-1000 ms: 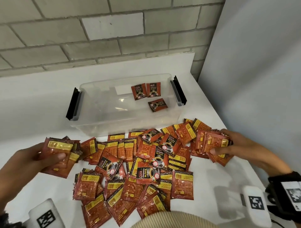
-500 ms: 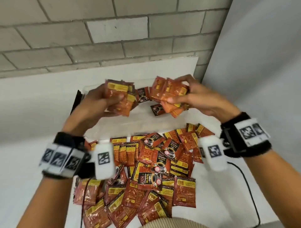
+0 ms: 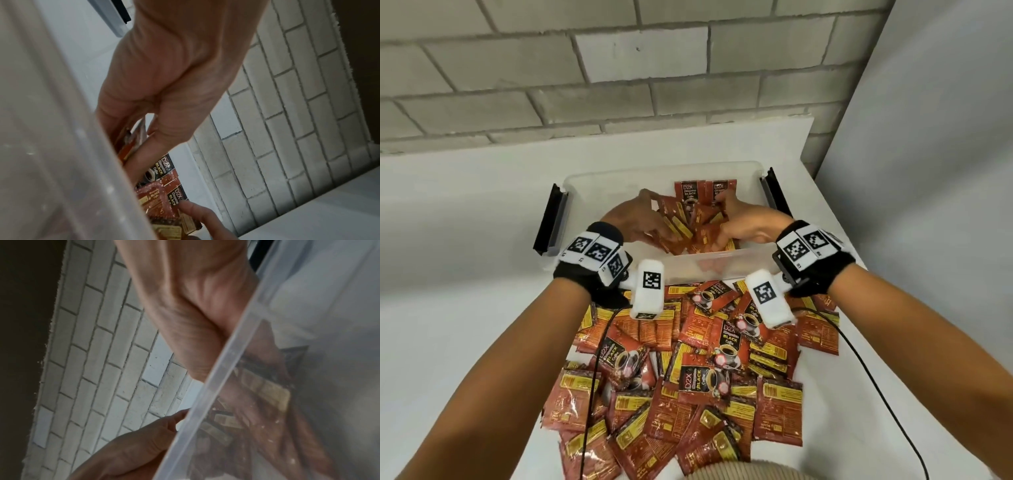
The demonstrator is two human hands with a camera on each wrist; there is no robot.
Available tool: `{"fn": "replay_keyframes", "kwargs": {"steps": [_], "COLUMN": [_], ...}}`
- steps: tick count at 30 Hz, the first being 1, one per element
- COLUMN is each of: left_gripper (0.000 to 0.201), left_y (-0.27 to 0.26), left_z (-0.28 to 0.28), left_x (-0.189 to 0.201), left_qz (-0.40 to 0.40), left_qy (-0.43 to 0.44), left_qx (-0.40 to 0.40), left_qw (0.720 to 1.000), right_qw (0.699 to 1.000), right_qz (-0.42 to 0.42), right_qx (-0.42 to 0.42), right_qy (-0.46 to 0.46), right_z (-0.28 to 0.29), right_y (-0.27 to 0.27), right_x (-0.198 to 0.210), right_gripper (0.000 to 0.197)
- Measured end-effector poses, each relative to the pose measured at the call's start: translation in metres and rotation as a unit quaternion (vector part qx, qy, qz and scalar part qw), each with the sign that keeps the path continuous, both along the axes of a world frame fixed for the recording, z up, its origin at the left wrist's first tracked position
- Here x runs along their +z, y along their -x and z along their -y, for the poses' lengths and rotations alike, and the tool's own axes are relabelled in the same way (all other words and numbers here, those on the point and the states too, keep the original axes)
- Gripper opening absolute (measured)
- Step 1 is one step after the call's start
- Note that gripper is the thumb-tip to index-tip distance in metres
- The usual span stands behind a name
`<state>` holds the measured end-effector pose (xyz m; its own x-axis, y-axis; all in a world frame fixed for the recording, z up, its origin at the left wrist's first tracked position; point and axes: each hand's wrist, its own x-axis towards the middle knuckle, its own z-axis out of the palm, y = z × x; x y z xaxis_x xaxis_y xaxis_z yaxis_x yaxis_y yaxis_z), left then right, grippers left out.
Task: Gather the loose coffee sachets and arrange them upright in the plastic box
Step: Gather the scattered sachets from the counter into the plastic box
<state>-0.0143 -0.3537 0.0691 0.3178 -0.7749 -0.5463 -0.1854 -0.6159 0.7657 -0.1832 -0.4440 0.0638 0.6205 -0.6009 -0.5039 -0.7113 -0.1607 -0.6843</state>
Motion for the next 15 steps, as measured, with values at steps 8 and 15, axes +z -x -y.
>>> {"fn": "replay_keyframes", "kwargs": {"steps": [8, 15], "left_gripper": [0.066, 0.020], "left_y": [0.008, 0.021], "left_z": [-0.019, -0.105], "left_x": [0.021, 0.048], "left_qz": [0.186, 0.241], "left_qy": [0.036, 0.141], "left_qx": [-0.018, 0.010], "left_qw": [0.982, 0.960], "right_qw": [0.992, 0.982], "right_qz": [0.007, 0.157], "right_qx": [0.037, -0.058], "right_qy": [0.121, 0.090], "right_z": [-0.006, -0.030], "right_y": [0.022, 0.106], "right_x": [0.021, 0.044], "right_gripper": [0.050, 0.015]}}
